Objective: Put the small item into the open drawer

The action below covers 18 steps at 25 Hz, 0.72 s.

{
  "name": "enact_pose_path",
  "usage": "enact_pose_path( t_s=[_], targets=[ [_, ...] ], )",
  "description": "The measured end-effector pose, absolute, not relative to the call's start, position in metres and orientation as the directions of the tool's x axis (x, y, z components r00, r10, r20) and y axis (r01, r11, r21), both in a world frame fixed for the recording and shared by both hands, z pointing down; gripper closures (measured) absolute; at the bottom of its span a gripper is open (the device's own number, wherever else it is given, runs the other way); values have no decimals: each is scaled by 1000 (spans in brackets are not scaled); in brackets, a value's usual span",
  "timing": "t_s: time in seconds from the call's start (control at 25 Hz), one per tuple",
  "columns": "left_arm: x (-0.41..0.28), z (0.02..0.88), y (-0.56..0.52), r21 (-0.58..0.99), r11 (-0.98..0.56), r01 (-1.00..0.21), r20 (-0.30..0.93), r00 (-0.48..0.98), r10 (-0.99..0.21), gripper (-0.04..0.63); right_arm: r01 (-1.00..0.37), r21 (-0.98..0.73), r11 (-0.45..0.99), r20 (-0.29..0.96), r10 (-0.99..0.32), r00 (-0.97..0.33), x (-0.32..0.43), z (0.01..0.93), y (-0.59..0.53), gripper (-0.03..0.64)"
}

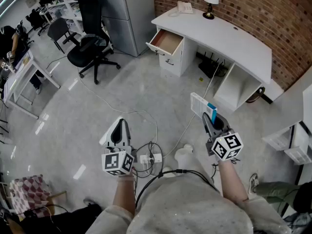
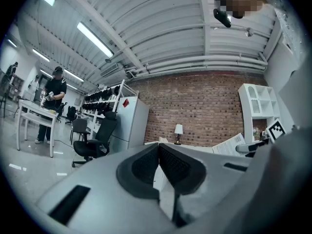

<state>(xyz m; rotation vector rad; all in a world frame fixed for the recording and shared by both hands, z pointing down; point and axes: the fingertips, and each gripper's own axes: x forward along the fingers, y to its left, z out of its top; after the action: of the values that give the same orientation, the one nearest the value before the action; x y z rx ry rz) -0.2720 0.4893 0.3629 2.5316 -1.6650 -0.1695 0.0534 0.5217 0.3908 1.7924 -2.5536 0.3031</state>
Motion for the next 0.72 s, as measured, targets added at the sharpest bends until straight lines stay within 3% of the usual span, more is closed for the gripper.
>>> enact_pose_path(
  t_s=[0.72],
  targets=[
    [-214,375,376,145,-307,-941,26,313,-949,589,-898,-160,410,171,-885,-434,108,419,384,545]
  ],
)
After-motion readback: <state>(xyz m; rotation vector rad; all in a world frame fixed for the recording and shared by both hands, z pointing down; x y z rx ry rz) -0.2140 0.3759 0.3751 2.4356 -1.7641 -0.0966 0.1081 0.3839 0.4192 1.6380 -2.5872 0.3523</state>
